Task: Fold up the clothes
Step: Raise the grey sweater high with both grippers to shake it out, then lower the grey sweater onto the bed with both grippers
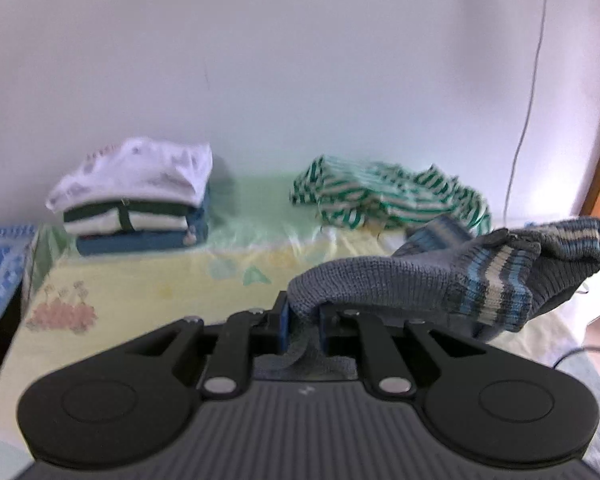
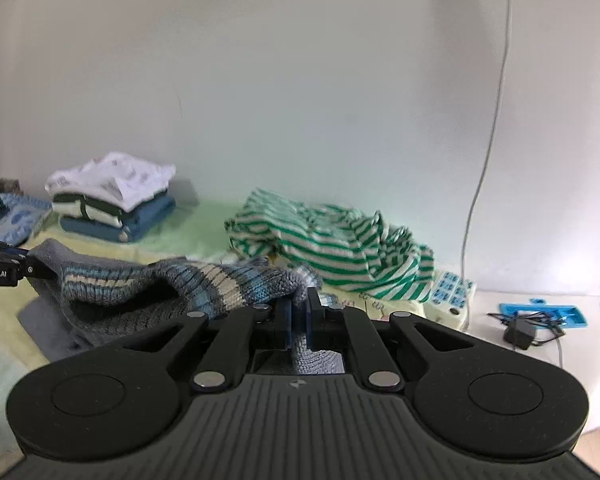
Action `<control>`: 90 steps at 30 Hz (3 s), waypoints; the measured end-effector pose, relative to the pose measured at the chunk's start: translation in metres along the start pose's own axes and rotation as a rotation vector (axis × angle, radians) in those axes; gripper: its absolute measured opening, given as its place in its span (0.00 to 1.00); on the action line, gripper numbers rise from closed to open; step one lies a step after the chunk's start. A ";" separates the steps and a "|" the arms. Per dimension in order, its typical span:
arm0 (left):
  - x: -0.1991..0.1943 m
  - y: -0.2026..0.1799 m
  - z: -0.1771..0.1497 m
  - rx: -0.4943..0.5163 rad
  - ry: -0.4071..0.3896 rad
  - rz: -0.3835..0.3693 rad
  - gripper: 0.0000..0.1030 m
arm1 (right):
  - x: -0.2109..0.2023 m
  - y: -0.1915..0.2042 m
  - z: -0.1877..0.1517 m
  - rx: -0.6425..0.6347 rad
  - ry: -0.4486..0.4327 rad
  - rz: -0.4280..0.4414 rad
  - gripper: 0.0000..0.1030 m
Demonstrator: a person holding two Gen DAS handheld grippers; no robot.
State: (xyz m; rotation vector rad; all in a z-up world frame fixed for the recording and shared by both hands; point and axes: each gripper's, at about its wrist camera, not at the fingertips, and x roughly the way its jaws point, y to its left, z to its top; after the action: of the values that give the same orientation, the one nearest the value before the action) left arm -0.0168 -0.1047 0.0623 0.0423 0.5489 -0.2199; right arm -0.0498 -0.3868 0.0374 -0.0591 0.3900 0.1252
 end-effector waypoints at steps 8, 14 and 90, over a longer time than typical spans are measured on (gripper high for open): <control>-0.077 0.062 0.025 0.005 -0.157 -0.083 0.11 | -0.067 0.059 0.024 0.101 -0.153 -0.050 0.05; -0.126 0.103 0.045 0.017 -0.264 -0.120 0.11 | -0.097 0.105 0.054 0.132 -0.291 -0.080 0.05; -0.037 0.113 -0.111 0.118 0.400 -0.063 0.93 | -0.012 0.162 -0.073 -0.012 0.410 0.127 0.61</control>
State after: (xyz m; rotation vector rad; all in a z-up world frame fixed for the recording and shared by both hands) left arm -0.0793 0.0239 -0.0149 0.1870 0.9364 -0.3075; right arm -0.1093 -0.2336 -0.0306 -0.0715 0.8032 0.2422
